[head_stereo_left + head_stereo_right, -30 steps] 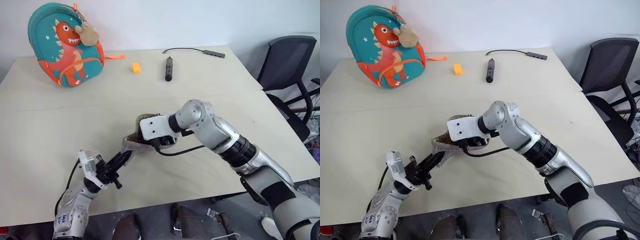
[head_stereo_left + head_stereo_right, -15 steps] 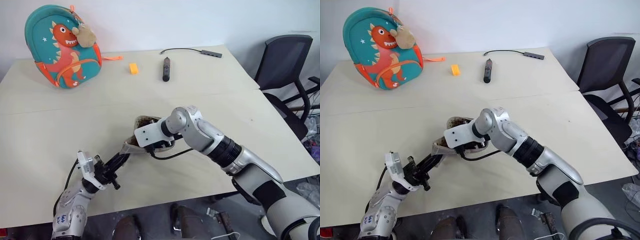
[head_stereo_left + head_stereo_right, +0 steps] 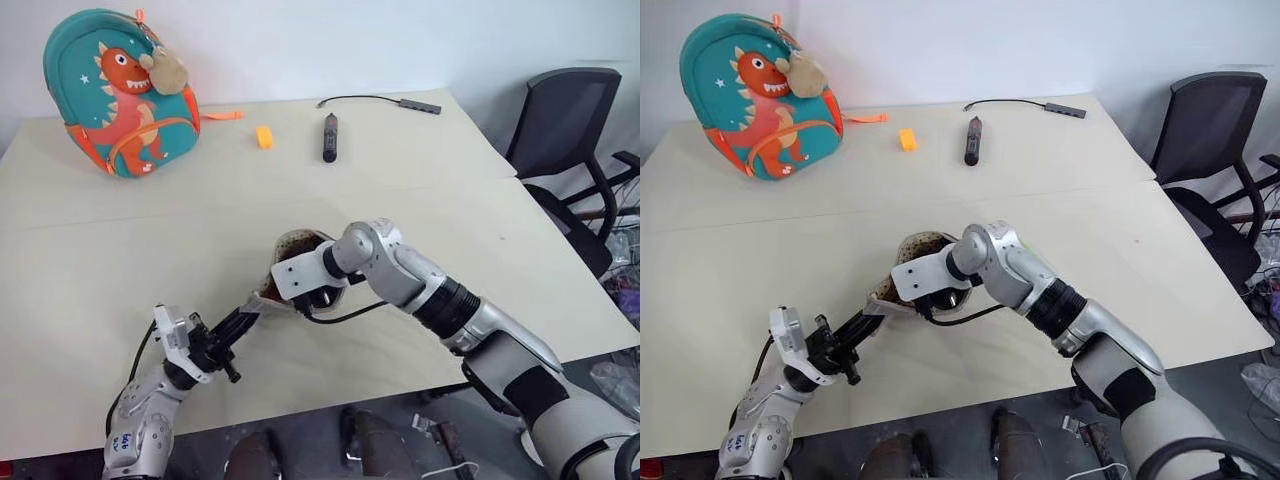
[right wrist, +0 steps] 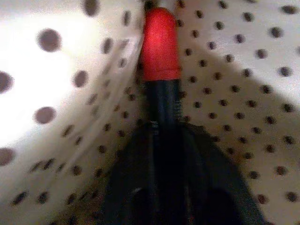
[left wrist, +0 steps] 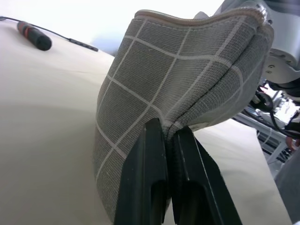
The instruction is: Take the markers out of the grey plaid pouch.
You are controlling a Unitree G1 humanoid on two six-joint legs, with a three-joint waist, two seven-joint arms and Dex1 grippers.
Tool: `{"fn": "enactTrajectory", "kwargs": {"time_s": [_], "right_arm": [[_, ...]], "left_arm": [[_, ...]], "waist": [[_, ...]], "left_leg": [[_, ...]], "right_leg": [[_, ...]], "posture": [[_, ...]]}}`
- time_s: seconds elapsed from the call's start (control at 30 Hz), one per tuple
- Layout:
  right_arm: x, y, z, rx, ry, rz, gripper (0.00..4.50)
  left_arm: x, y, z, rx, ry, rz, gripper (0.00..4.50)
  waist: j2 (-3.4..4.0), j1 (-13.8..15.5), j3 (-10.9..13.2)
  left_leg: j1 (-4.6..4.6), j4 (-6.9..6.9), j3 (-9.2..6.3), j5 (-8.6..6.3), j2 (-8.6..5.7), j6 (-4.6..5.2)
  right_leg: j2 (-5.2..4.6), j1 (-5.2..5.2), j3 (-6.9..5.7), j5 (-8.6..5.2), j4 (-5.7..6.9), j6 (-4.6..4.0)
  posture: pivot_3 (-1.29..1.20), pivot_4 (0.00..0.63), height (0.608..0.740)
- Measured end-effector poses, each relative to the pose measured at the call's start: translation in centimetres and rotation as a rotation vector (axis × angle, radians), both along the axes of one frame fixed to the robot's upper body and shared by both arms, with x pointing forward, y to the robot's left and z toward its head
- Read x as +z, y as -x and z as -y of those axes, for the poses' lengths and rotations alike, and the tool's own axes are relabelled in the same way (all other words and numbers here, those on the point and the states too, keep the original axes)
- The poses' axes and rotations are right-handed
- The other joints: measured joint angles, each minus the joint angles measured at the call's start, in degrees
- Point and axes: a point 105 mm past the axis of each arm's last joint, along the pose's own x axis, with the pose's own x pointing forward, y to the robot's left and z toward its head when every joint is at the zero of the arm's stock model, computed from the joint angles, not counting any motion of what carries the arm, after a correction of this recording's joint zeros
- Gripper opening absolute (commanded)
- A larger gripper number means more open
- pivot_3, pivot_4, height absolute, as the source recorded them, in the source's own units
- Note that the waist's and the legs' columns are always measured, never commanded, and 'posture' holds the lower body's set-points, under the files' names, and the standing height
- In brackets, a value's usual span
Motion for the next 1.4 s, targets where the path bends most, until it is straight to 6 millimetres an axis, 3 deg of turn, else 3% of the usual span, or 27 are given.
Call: {"fn": "enactTrajectory", "kwargs": {"time_s": [0.17, 0.3, 0.73, 1.1, 1.23, 1.4], "right_arm": [[2.8, 1.4, 1.1, 0.004, -0.057, -0.051, 0.56], [3.8, 1.7, 1.6, -0.019, -0.092, -0.075, 0.56], [4.5, 1.8, 2.0, -0.032, -0.121, -0.093, 0.56], [4.6, -1.0, 3.6, -0.08, -0.109, 0.143, 0.56], [3.8, -1.1, 4.0, -0.1, -0.097, 0.14, 0.56], [4.9, -0.4, 3.7, -0.095, -0.155, 0.101, 0.56]], "left_arm": [[0.7, 0.0, 0.6, -0.02, 0.001, 0.03, 0.0], [1.4, -0.2, 0.8, -0.029, -0.002, 0.062, 0.0], [1.8, -0.2, 1.0, -0.025, -0.019, 0.094, 0.0], [5.4, -1.8, 3.0, 0.072, -0.134, 0.221, 0.0], [5.4, -2.4, 3.5, 0.117, -0.107, 0.192, 0.0], [5.7, -2.5, 3.3, 0.138, -0.113, 0.189, 0.0]], "waist": [[-0.06, 0.3, 0.0], [-0.06, 0.3, 0.0], [-0.06, 0.6, 0.0], [-0.07, 1.3, 0.0], [-0.08, 1.2, 0.0], [-0.08, 1.3, 0.0]], "left_leg": [[-0.04, 0.01, -0.04, -0.04, -0.02, 0.01], [-0.03, 0.02, -0.03, -0.04, -0.03, 0.01], [-0.05, -0.02, -0.03, -0.06, -0.07, 0.0], [-0.07, -0.17, 0.05, -0.05, -0.13, -0.01], [-0.07, -0.13, 0.06, -0.05, -0.13, 0.0], [-0.05, -0.02, 0.01, -0.05, -0.08, 0.01]], "right_leg": [[0.0, 0.0, -0.03, 0.0, -0.08, 0.0], [0.02, 0.01, -0.02, 0.0, -0.11, -0.01], [0.05, 0.02, -0.04, 0.0, -0.25, -0.01], [0.06, 0.03, -0.01, 0.03, -0.39, 0.05], [0.08, 0.02, 0.0, 0.13, -0.34, 0.23], [0.12, 0.04, -0.02, 0.11, -0.25, 0.18]], "posture": [[0.0, 0.15, 0.74], [0.0, 0.15, 0.74], [0.0, 0.15, 0.74], [0.0, 0.15, 0.74], [0.0, 0.15, 0.74], [0.0, 0.15, 0.74]]}}
